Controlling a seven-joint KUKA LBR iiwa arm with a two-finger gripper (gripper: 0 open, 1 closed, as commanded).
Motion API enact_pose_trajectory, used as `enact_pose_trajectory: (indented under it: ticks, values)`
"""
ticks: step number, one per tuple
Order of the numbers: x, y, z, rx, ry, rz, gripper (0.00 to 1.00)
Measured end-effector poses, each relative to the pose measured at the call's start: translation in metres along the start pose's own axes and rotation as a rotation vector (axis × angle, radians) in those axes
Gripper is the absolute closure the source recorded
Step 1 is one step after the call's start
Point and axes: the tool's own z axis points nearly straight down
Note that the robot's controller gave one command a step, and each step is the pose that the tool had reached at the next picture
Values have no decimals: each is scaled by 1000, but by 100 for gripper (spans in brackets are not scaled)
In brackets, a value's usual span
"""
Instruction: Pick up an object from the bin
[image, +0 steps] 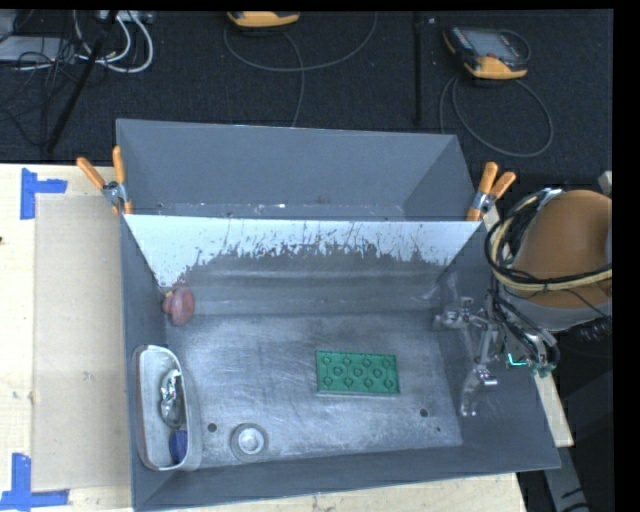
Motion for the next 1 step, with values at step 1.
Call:
enact_pose_trajectory:
  ticks: [1]
  values:
    - [-26, 63, 55, -3, -3, 41, 0]
